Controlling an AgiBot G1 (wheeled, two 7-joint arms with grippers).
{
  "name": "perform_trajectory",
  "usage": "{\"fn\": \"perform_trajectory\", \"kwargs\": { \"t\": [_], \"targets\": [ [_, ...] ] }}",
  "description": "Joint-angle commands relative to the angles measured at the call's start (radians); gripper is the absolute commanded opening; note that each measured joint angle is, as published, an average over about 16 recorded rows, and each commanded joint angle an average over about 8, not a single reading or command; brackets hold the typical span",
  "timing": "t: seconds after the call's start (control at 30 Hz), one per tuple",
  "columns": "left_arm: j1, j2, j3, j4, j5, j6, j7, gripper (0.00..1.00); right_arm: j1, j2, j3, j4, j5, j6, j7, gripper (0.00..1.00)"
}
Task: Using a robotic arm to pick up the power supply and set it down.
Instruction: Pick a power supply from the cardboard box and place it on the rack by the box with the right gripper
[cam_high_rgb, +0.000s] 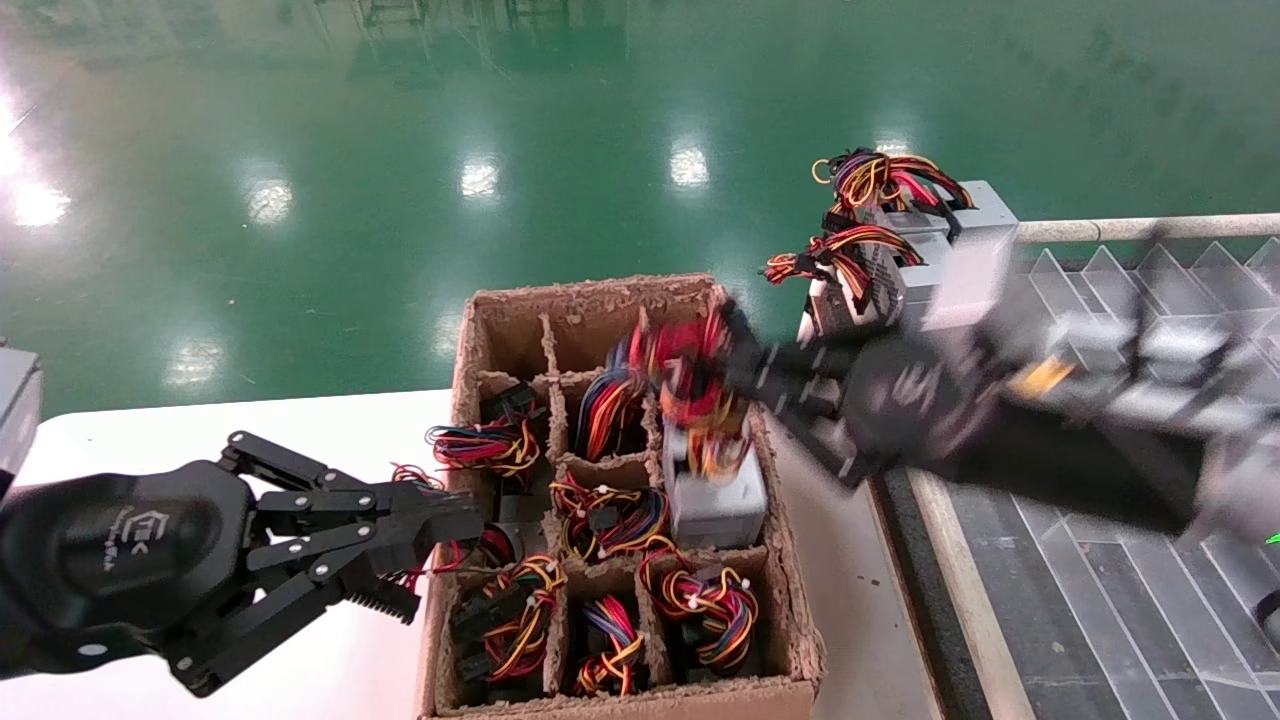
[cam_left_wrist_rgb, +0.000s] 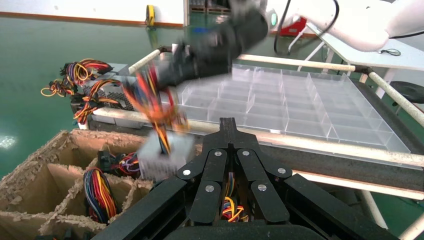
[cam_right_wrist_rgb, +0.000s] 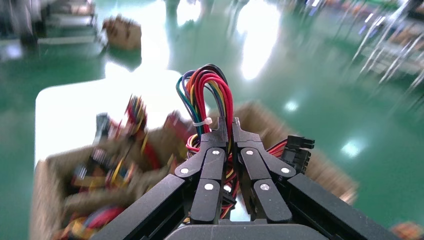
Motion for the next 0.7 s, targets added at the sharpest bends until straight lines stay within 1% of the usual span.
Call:
{"fn": "perform_trajectory", "kwargs": {
  "t": [0.03, 0.2, 0.4, 0.57, 0.7],
  "targets": [
    [0.0, 0.0, 0.0, 0.0, 0.0, 0.0, 0.0, 0.0, 0.011, 0.009, 0.022, 0.0, 0.034, -0.004, 0.002, 0.0],
    [0.0, 0.0, 0.0, 0.0, 0.0, 0.0, 0.0, 0.0, 0.081, 0.033, 0.079, 0.001, 0.059, 0.019, -0.027, 0.0],
    [0.0, 0.0, 0.0, 0.0, 0.0, 0.0, 0.0, 0.0, 0.168, 0.069, 0.113, 0.001, 0.007, 0.065, -0.073, 0.0],
    [0.0, 0.0, 0.0, 0.0, 0.0, 0.0, 0.0, 0.0, 0.219, 0.107, 0.119, -0.004, -0.044, 0.094, -0.061, 0.0],
    [0.0, 0.0, 0.0, 0.0, 0.0, 0.0, 0.0, 0.0, 0.235, 0.147, 0.12, -0.013, -0.098, 0.132, -0.036, 0.0]
  ]
}}
